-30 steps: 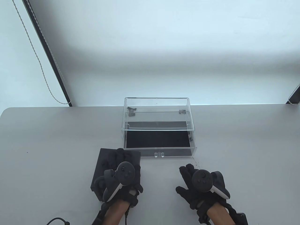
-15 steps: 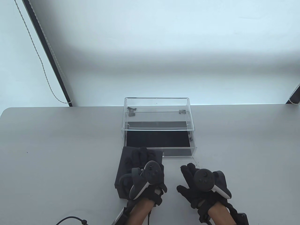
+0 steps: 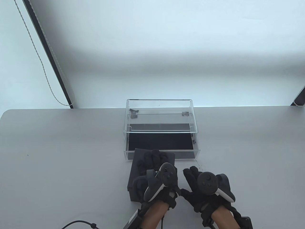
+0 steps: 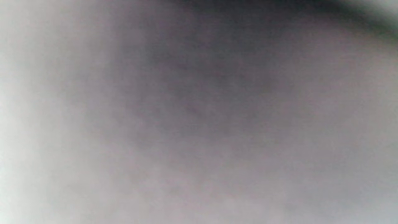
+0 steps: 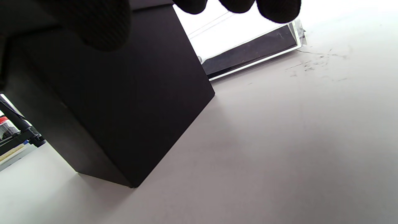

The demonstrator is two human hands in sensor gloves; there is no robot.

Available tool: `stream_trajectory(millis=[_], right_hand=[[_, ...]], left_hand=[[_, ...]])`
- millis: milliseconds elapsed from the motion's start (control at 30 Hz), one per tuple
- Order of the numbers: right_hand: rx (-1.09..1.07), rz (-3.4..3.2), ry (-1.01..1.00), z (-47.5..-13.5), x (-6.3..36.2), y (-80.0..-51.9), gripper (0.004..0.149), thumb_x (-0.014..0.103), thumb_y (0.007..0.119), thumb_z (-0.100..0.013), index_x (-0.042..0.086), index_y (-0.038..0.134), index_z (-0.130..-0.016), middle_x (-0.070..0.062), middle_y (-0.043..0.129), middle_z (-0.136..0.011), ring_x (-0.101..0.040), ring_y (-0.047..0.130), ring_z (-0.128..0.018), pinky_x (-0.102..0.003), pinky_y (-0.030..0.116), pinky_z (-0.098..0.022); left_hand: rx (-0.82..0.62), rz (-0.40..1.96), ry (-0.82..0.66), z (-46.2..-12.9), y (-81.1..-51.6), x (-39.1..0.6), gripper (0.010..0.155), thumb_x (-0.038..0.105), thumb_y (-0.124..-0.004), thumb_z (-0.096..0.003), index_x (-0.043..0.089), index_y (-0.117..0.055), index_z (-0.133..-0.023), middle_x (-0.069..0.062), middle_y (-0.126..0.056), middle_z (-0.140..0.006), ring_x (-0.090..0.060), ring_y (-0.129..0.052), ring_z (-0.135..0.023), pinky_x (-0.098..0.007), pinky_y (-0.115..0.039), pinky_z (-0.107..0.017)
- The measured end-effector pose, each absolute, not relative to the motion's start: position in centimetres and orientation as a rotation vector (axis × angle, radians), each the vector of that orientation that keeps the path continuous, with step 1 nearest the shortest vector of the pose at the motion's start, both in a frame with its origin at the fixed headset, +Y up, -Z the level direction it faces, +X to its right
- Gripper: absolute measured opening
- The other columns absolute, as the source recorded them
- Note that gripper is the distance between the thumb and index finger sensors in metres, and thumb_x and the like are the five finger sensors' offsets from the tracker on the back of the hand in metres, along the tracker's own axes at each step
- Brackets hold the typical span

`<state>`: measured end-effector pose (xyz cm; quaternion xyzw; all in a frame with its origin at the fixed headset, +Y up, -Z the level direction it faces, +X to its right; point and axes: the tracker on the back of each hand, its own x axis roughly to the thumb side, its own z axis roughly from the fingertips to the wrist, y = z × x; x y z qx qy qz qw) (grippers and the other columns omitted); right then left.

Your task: Pour number blocks into a drawer

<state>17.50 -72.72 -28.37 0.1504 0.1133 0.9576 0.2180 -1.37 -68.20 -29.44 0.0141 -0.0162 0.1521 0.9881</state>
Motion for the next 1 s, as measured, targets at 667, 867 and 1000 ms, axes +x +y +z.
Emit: stream_trajectory(millis=[667, 867, 1000], right_hand=[[0.41, 2.643, 0.23, -28.2, 17.8, -72.1, 0.082, 0.059, 0.073, -0.042, 0.019, 0.037, -0.104, -0.02, 0.036, -0.111, -0.053, 0.048, -0.096, -0.076, 0.031, -0.066], [0.41, 2.555, 0.139, -27.9, 18.0, -71.1, 0.08, 0.058, 0.073, -0.043, 0.018, 0.039, -0.104, -0.019, 0.042, -0.111, -0.053, 0.053, -0.095, -0.076, 0.034, -0.066], [0.426, 2.52, 0.096, -27.6, 17.7, -70.6, 0.078, 0.057, 0.07, -0.044, 0.018, 0.038, -0.104, -0.019, 0.045, -0.11, -0.052, 0.056, -0.095, -0.076, 0.037, -0.066]], left_hand=[[0.048, 0.438, -0.125, -29.0, -65.3, -2.9, 0.072, 0.06, -0.058, -0.0492, 0.021, -0.049, -0.108, -0.013, -0.043, -0.121, -0.042, -0.037, -0.109, -0.067, -0.026, -0.074], [0.055, 0.467, -0.118, -28.9, -64.0, -7.0, 0.072, 0.061, -0.058, -0.049, 0.021, -0.05, -0.108, -0.014, -0.046, -0.12, -0.043, -0.039, -0.108, -0.068, -0.028, -0.074], [0.048, 0.507, -0.088, -29.3, -64.4, -10.5, 0.072, 0.061, -0.059, -0.0489, 0.02, -0.05, -0.108, -0.014, -0.047, -0.12, -0.043, -0.04, -0.108, -0.068, -0.029, -0.074]])
